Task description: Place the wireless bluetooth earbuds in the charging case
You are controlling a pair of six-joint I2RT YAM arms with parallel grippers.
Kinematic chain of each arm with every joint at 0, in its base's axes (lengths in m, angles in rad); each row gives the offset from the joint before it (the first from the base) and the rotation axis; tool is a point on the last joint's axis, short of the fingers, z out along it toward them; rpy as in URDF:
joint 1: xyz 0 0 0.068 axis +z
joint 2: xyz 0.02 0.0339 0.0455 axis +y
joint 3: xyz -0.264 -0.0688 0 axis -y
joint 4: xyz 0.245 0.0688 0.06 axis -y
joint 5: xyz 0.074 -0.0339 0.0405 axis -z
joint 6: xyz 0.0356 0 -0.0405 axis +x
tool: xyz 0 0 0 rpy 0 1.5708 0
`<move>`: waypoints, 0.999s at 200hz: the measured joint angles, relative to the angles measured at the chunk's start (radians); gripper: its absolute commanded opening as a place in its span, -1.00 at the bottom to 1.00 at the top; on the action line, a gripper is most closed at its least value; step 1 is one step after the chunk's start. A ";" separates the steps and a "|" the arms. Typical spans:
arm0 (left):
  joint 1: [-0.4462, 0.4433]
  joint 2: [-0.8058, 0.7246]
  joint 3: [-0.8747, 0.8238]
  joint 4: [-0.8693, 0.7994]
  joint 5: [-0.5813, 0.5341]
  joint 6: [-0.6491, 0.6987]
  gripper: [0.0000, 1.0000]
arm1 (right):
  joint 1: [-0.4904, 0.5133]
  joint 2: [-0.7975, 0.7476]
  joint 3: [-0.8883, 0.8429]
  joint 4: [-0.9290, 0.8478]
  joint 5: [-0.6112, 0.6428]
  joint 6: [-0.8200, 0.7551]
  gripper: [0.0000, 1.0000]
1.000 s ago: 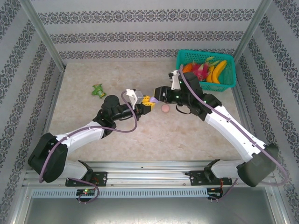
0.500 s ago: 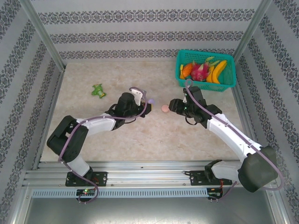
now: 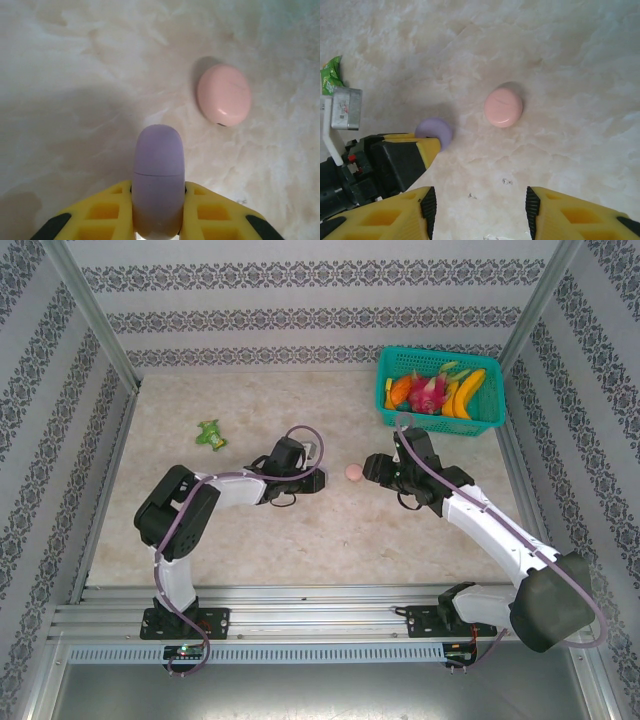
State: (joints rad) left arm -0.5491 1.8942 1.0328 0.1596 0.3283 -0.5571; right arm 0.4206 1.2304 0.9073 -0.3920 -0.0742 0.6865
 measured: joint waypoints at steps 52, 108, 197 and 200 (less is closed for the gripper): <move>0.068 -0.027 -0.033 -0.028 -0.007 -0.013 1.00 | -0.047 -0.024 -0.010 -0.002 0.003 -0.006 0.57; 0.235 -0.359 -0.104 -0.177 -0.100 0.056 1.00 | -0.126 -0.125 -0.021 -0.053 0.079 -0.055 0.95; 0.373 -0.690 -0.568 0.136 -0.547 0.469 1.00 | -0.219 -0.109 -0.359 0.328 0.533 -0.359 0.95; 0.376 -0.676 -0.576 0.153 -0.554 0.475 1.00 | -0.227 -0.106 -0.367 0.357 0.540 -0.375 0.95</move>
State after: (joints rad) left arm -0.1734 1.2186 0.4572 0.3126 -0.2260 -0.0826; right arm 0.1940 1.1244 0.5404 -0.0349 0.4656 0.3115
